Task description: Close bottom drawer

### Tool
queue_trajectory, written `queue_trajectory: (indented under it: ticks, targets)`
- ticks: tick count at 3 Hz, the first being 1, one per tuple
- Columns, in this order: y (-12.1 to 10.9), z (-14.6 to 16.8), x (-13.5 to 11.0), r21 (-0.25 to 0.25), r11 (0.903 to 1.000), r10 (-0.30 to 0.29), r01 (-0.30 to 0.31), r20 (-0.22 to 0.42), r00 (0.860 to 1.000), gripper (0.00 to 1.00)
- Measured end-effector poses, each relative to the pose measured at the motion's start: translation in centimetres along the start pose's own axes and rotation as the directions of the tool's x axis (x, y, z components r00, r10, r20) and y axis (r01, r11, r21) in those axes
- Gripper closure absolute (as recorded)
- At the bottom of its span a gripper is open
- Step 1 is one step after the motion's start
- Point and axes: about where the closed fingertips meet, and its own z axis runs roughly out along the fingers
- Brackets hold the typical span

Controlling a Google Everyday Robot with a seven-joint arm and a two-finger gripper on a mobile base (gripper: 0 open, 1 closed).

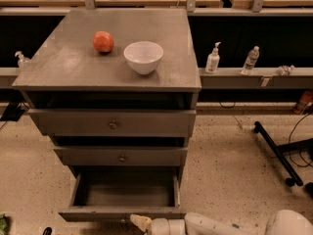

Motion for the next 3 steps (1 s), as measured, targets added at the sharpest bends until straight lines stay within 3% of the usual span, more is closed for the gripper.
queue_trajectory:
  ticks: [1, 2, 3]
  targets:
    - [-1.6, 0.7, 1.4, 0.041, 0.9945, -0.094, 0.097, -0.056, 0.994, 0.13]
    - [-4.4, 1.0, 3.1, 0.095, 0.9628, -0.239, 0.253, -0.134, 0.962, 0.38]
    - [-6.2, 1.0, 4.3, 0.141, 0.9251, -0.323, 0.352, -0.194, 0.926, 0.61]
